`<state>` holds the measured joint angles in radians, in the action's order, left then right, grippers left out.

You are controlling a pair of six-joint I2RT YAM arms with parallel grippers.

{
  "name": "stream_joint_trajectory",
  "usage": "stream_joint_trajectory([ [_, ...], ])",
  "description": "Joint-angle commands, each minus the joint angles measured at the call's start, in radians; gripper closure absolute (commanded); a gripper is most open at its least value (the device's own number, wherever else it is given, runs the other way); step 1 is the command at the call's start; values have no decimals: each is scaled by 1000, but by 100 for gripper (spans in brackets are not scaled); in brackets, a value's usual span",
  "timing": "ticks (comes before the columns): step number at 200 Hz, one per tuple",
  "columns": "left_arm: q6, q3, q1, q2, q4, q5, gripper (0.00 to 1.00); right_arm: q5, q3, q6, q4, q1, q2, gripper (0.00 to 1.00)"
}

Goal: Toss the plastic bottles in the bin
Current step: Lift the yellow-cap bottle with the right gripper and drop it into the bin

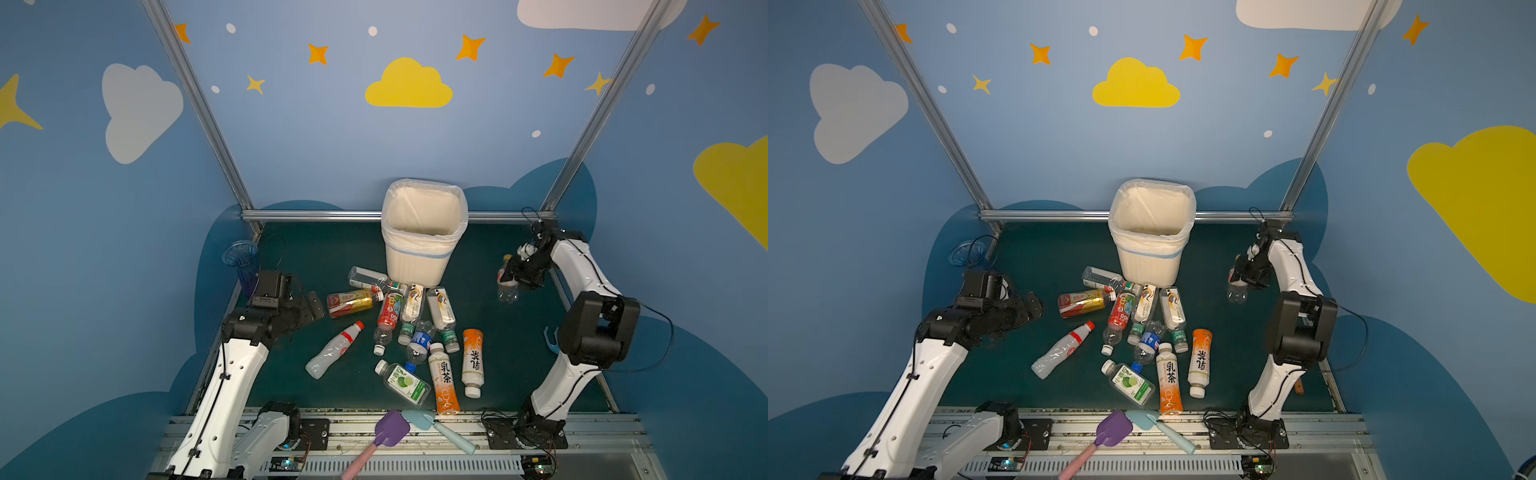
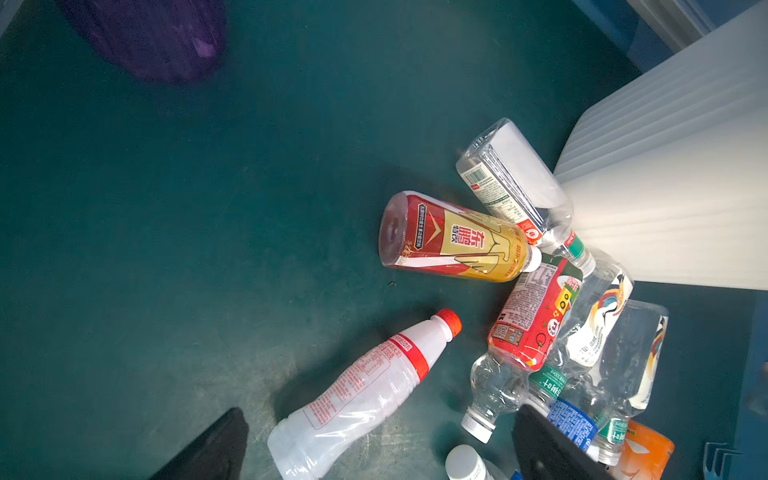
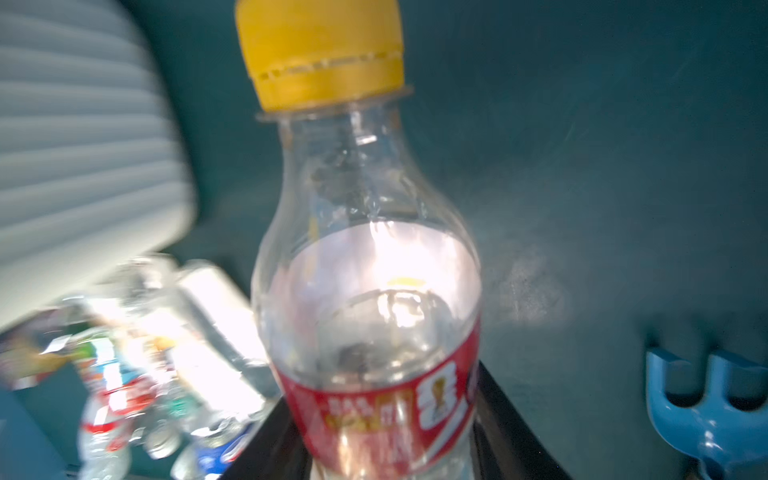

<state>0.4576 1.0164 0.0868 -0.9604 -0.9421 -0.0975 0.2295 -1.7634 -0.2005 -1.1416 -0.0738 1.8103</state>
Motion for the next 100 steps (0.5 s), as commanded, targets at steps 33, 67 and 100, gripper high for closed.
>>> stream_joint_trajectory([
  [33,21,23,-2,-34,7,-51,0,304,-599,-207,25,169,-27,20],
  [67,40,20,9,-36,19,-80,0,369,-655,-287,71,156,37,13],
  [100,60,-16,43,-4,19,-86,1,319,-253,-287,207,102,-220,12],
])
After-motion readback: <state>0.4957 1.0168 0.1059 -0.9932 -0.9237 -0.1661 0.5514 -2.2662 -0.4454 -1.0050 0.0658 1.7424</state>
